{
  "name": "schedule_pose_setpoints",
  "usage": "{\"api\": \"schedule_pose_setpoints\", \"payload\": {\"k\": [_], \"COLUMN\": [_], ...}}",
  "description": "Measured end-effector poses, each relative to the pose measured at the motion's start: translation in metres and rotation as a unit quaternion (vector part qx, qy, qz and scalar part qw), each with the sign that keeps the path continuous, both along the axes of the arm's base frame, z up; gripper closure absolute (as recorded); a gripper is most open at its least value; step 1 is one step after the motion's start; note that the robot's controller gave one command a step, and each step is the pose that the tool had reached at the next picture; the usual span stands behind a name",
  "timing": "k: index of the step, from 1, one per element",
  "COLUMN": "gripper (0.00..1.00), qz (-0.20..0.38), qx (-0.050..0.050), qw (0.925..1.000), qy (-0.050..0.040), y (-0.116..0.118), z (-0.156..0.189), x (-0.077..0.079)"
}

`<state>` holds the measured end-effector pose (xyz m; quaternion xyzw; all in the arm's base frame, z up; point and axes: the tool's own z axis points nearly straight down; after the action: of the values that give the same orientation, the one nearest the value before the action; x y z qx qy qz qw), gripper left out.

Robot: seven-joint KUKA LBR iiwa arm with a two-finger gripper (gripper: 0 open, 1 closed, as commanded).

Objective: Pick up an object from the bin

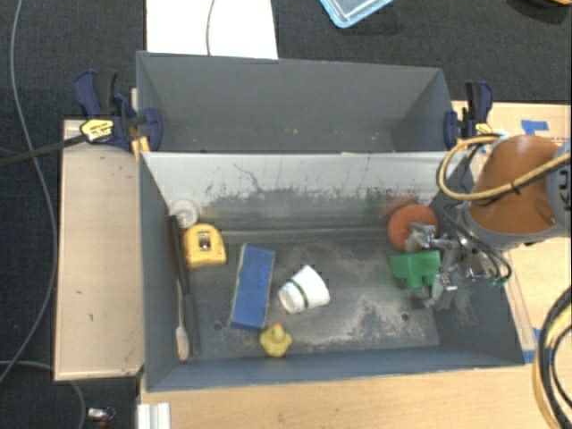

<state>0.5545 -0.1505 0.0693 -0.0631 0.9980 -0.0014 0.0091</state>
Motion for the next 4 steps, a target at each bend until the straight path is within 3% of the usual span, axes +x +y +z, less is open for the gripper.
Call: {"api": "schedule_pose_setpoints", "payload": {"k": [1, 3, 4], "gripper": [1.0, 1.0, 1.0], "qz": [-0.031, -0.038, -0.037], "qx": [0.001, 0.001, 0.002], "qw": [0.9995, 0.9993, 0.9993], "qy": [-0.0009, -0.0002, 0.0025], "y": [0.003, 0.003, 0.004], "z": [0.001, 0.012, 0.057], "x": [0.001, 0.001, 0.0]}}
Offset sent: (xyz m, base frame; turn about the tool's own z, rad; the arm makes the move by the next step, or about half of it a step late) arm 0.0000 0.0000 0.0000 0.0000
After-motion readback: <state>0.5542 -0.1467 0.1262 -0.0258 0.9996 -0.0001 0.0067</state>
